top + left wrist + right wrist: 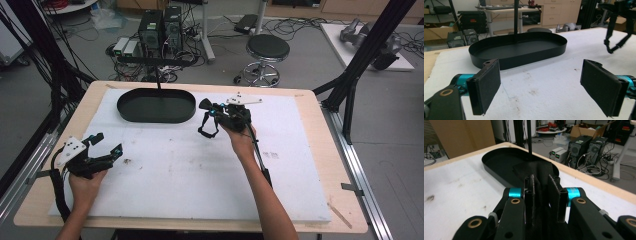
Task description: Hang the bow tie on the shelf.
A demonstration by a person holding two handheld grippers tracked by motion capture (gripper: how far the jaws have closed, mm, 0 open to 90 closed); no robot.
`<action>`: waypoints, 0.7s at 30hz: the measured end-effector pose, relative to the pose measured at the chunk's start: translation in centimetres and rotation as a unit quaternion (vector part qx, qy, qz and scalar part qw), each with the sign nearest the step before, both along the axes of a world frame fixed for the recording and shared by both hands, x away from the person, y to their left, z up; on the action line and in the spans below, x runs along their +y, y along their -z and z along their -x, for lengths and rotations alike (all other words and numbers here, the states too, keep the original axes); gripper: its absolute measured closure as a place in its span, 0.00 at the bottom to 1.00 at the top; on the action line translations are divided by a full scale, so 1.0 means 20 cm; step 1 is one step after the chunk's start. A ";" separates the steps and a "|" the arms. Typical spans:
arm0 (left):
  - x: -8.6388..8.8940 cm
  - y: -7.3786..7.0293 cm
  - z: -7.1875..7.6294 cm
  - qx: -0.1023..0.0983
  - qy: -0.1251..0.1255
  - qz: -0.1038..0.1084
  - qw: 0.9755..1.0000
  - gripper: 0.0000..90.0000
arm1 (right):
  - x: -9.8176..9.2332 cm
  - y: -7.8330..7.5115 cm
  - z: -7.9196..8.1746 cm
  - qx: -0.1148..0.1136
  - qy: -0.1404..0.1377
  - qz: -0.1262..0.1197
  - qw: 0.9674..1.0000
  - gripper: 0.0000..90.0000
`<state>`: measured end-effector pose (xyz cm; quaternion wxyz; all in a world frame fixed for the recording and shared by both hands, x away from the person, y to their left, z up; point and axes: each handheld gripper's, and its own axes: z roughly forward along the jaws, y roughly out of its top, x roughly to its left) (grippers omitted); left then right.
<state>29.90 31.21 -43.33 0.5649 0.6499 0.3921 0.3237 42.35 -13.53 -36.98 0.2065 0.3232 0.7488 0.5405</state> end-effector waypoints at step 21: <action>0.01 0.00 0.00 -0.002 0.004 0.003 1.000 0.19 | 0.20 -0.13 -0.22 -0.025 -0.010 -0.019 0.999 0.85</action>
